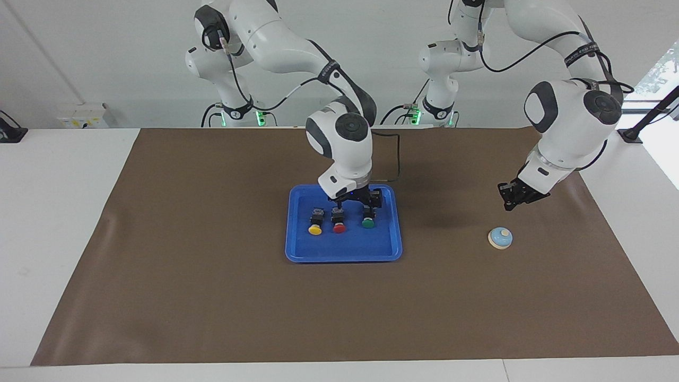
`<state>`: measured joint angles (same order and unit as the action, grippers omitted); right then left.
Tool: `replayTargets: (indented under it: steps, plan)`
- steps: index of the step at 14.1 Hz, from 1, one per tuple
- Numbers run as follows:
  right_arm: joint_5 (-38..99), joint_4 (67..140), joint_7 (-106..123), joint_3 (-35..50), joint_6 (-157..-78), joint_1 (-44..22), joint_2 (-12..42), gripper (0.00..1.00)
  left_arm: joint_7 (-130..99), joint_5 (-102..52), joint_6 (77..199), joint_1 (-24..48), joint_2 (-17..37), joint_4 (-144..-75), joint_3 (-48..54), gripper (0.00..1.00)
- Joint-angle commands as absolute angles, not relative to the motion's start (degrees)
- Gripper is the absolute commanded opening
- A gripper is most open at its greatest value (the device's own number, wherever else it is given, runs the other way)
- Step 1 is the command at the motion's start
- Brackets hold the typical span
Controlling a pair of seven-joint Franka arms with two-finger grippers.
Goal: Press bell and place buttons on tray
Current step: 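Carry the green button into the tray beside the red one, then press the white bell with the left gripper while the right gripper withdraws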
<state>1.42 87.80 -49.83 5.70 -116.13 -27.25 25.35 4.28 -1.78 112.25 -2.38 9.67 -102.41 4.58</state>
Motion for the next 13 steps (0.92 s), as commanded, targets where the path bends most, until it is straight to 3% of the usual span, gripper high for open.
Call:
replayTargets:
  steps: [1, 9, 13]
  plan:
    - [1.6, 89.4, -46.4, 6.6, -111.3, -20.0, 18.6, 1.00, 3.3, -0.9, 115.7, -2.6, 9.5, -104.7, 4.4, 0.00]
    - [1.4, 89.2, -10.2, 6.3, -94.8, -0.5, 7.4, 1.00, 3.8, -0.4, 118.0, -3.3, 9.4, -105.5, 4.4, 0.00]
    - [0.4, 89.0, -3.8, 5.6, -88.3, 2.5, 2.6, 1.00, 3.7, 0.7, 120.7, -3.8, 10.7, -106.9, 4.3, 0.00]
